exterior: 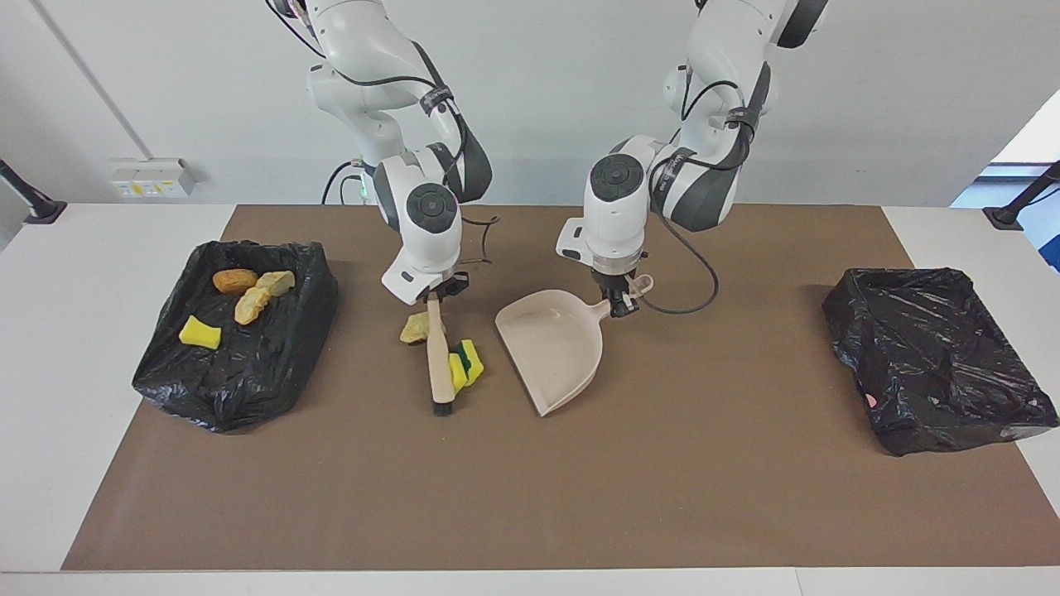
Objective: Sweep and dump trash in bin
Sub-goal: 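Move the dustpan with the left gripper while the right gripper grasps the brush, then sweep the yellow and tan pieces toward the dustpan with the right gripper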
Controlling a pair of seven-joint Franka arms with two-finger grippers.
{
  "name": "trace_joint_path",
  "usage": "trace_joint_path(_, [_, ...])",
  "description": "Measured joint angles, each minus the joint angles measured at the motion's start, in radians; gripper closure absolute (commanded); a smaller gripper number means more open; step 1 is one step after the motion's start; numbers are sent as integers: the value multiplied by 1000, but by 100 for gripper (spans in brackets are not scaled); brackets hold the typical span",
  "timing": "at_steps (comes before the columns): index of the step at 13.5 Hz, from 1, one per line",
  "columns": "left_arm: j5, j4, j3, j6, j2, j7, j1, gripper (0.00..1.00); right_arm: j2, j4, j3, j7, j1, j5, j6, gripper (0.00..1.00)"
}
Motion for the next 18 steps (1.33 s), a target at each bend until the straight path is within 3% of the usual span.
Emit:
trace_joint_path(5, [1, -98, -29, 23, -66, 0, -1, 100, -66, 65, -16, 1, -55, 51, -103, 100])
trace_joint_path(9, [1, -117, -28, 45, -75, 1, 1, 100, -153, 42, -22, 37, -69, -91, -209, 100])
trace_joint_path(14, [1, -134, -26, 65, -77, 3, 3, 100, -176, -112, -23, 41, -78, -148, -163, 100])
trace_joint_path(18, [1, -136, -26, 66, -78, 14, 3, 100, -159, -148, -11, 27, -72, -145, -118, 100])
